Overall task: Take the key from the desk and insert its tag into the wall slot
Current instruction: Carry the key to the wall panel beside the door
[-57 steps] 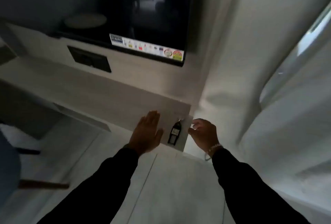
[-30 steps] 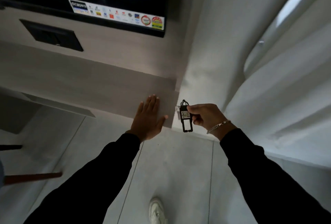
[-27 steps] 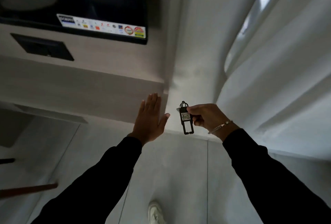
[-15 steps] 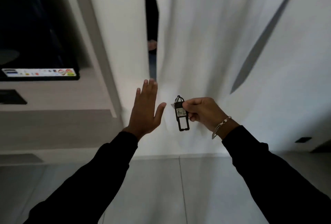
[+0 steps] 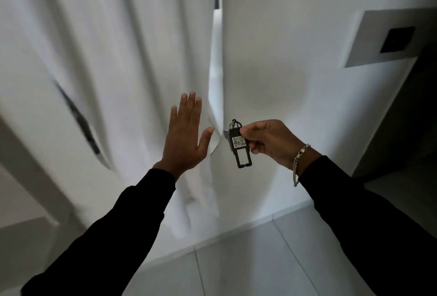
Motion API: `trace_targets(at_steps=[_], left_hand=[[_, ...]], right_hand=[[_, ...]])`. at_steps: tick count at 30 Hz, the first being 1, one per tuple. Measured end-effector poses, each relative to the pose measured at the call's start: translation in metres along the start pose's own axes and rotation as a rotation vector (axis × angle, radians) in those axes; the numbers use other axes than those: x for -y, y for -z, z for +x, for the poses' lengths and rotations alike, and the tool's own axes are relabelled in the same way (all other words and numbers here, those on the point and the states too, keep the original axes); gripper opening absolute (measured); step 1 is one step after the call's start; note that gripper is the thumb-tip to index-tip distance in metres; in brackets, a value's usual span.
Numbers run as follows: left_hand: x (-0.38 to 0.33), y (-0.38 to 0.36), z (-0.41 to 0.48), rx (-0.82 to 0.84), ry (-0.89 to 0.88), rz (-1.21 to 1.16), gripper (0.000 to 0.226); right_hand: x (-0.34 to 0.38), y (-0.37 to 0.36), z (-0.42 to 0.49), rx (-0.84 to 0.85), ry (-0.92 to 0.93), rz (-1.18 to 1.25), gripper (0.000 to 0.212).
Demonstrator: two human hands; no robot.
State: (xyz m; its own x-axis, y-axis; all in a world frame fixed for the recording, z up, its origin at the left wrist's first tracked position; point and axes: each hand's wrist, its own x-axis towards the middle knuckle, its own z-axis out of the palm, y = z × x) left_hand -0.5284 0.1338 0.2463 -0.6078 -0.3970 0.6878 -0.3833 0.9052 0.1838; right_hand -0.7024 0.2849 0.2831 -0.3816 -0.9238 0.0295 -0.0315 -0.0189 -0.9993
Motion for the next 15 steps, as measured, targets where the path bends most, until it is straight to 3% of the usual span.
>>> trace_targets(at_steps=[9, 15], left_hand=[[-0.054, -0.125, 0.117, -0.105, -0.171, -0.179, 0.069], [-0.096, -0.200, 0.208, -0.128, -0.257, -0.276, 0.068]], right_hand=[[0.008, 0.132, 0.045, -0.120, 0.024, -0.031, 0.010], [0.023, 0.226, 0.079, -0.289, 0.011, -0.063, 0.009]])
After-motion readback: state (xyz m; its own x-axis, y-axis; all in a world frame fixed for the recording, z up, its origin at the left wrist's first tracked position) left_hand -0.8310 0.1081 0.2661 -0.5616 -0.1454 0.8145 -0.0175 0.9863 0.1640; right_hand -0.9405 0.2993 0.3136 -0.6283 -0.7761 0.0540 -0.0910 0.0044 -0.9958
